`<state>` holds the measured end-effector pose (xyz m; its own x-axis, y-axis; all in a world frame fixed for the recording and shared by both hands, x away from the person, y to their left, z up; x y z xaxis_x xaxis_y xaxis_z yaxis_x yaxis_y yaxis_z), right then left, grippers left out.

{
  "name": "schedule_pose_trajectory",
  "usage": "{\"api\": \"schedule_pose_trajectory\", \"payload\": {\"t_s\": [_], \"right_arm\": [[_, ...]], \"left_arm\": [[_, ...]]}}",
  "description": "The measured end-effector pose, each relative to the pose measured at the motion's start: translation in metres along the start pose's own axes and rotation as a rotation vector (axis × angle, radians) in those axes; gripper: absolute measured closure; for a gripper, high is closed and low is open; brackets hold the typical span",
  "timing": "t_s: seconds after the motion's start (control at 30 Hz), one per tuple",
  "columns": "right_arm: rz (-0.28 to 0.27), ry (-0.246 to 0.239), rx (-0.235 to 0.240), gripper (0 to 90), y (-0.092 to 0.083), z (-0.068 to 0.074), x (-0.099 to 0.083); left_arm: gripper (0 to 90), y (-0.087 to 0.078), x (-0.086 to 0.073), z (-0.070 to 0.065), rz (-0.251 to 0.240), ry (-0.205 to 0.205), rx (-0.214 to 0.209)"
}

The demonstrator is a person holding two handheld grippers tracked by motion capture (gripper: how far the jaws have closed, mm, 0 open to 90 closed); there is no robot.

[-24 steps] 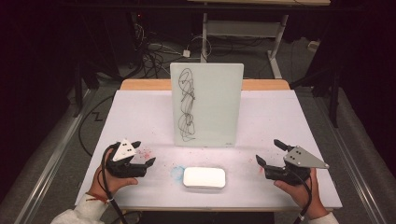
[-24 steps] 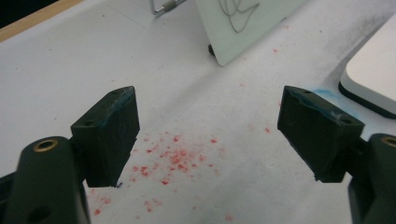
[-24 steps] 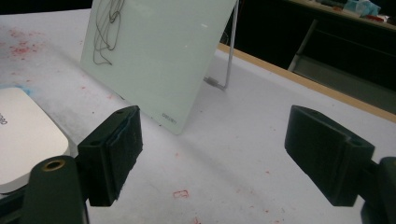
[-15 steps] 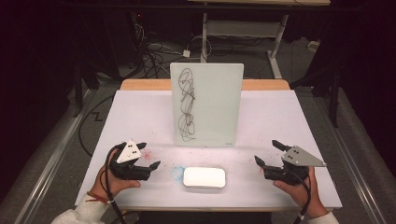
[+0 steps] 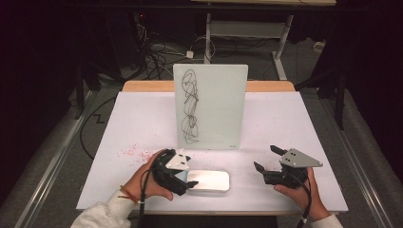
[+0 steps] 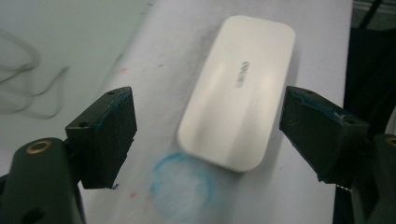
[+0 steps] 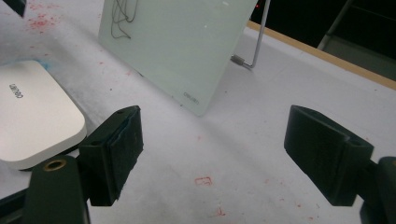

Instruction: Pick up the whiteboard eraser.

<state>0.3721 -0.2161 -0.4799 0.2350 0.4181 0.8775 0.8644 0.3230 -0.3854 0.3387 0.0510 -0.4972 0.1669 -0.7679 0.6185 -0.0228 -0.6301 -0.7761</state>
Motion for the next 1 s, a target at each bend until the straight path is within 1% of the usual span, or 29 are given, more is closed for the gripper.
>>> {"api": "schedule_pose_trajectory", "payload": {"t_s": [0.1, 0.13, 0.2, 0.23, 0.27, 0.33, 0.4, 0.47, 0.53, 0.57, 0.67, 0.73, 0.87, 0.97, 1.0], "right_arm": [[0.007, -0.008, 0.007, 20.2, 0.001, 0.002, -0.001], [0.010, -0.008, 0.013, 20.2, 0.001, 0.003, -0.002], [0.011, -0.012, 0.017, 20.2, 0.002, 0.004, -0.002], [0.017, -0.011, 0.020, 20.2, 0.003, 0.005, -0.003], [0.017, -0.017, 0.023, 20.2, 0.003, 0.005, -0.003], [0.026, -0.024, 0.030, 20.3, 0.004, 0.006, -0.005], [0.037, -0.016, 0.044, 20.6, 0.006, 0.007, -0.007], [0.042, -0.015, 0.051, 20.8, 0.007, 0.007, -0.008], [0.047, -0.013, 0.057, 20.8, 0.008, 0.009, -0.009], [0.043, -0.022, 0.059, 21.0, 0.008, 0.009, -0.008], [0.042, -0.014, 0.065, 21.4, 0.008, 0.010, -0.008], [0.035, -0.014, 0.057, 23.0, 0.008, 0.009, -0.007], [0.026, -0.009, 0.060, 23.0, 0.007, 0.008, -0.006], [0.021, -0.014, 0.061, 22.5, 0.006, 0.008, -0.006], [0.018, -0.011, 0.057, 22.3, 0.005, 0.008, -0.005]], "left_arm": [[18.3, 0.019, 0.009, -0.002, 0.055, 0.019, -0.035], [18.3, 0.025, 0.012, -0.002, 0.071, 0.021, -0.041], [18.3, 0.033, 0.016, -0.002, 0.093, 0.026, -0.064], [18.3, 0.037, 0.018, 0.000, 0.099, 0.022, -0.063], [18.6, 0.040, 0.018, 0.002, 0.111, 0.028, -0.061], [21.1, 0.046, 0.019, 0.004, 0.117, 0.019, -0.088], [21.1, 0.052, 0.019, 0.005, 0.131, 0.020, -0.116], [21.2, 0.058, 0.018, 0.006, 0.155, 0.021, -0.126], [21.3, 0.063, 0.018, 0.008, 0.171, 0.027, -0.136], [21.9, 0.065, 0.019, 0.008, 0.179, 0.031, -0.142], [23.1, 0.067, 0.022, 0.009, 0.194, 0.053, -0.161], [24.5, 0.066, 0.023, 0.009, 0.197, 0.070, -0.163], [28.2, 0.064, 0.023, 0.009, 0.197, 0.081, -0.153], [28.5, 0.060, 0.025, 0.010, 0.172, 0.084, -0.106], [28.6, 0.058, 0.025, 0.010, 0.153, 0.087, -0.088]]}}
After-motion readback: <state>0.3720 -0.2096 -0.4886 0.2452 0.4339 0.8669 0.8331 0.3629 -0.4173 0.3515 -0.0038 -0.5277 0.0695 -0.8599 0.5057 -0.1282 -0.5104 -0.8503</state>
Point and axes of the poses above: each handheld gripper's, and its own axes: y roughly forward along the jaws, x roughly out of its top, z roughly to its left, the point moved 8 cm from there along y, roughly forward along the jaws, and after that the axes turned 15 degrees about -x, right-handed, at the moved point
